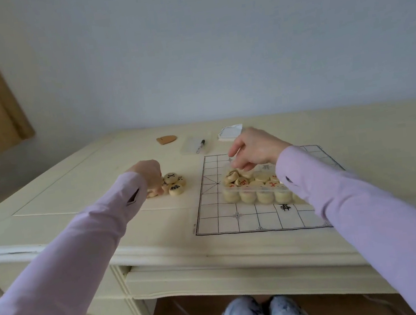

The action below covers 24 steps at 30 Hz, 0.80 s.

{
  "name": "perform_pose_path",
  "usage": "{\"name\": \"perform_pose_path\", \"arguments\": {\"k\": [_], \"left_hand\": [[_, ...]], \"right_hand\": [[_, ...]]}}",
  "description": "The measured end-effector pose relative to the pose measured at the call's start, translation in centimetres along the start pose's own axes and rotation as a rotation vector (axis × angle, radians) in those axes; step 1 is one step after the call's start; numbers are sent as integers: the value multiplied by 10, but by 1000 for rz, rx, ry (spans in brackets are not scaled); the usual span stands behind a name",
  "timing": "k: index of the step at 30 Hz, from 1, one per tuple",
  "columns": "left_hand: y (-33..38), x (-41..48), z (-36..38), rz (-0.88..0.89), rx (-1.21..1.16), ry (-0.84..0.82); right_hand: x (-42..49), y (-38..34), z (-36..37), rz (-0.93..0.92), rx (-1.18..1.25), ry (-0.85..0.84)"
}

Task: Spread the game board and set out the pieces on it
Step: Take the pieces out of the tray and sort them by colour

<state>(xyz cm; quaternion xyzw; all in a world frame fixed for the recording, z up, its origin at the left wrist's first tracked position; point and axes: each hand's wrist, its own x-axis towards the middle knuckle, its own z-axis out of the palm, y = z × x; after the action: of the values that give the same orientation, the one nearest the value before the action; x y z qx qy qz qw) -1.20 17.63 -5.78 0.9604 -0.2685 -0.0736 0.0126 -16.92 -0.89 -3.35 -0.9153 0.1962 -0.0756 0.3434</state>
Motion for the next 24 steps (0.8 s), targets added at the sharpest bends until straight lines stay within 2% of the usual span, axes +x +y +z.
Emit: {"name": "perform_pose_path", "arguments": {"k": [2, 4, 7, 10, 13, 16, 21, 24], "left_hand": [[7, -2, -2, -19, 23, 45], [17, -1, -6, 9, -20, 173], [47, 1, -14, 247, -130, 323], [88, -12, -17, 534, -259, 201], [126, -24, -12, 714, -208, 4], [150, -25, -5, 756, -130, -76], [158, -18, 3, 748, -80, -86], [158, -20, 5, 728, -123, -84]], "right_hand": [[-2, 9, -7, 10, -12, 8], [-6, 15, -15, 30, -67, -10], [-11, 24, -31, 74, -226, -102], [-16, 32, -41, 117, -408, -229], [-21, 42, -43, 128, -565, -252], [-24, 51, -42, 74, -536, -246], [-24, 64, -44, 0, -557, -260], [-22, 71, -42, -44, -512, -205]]}}
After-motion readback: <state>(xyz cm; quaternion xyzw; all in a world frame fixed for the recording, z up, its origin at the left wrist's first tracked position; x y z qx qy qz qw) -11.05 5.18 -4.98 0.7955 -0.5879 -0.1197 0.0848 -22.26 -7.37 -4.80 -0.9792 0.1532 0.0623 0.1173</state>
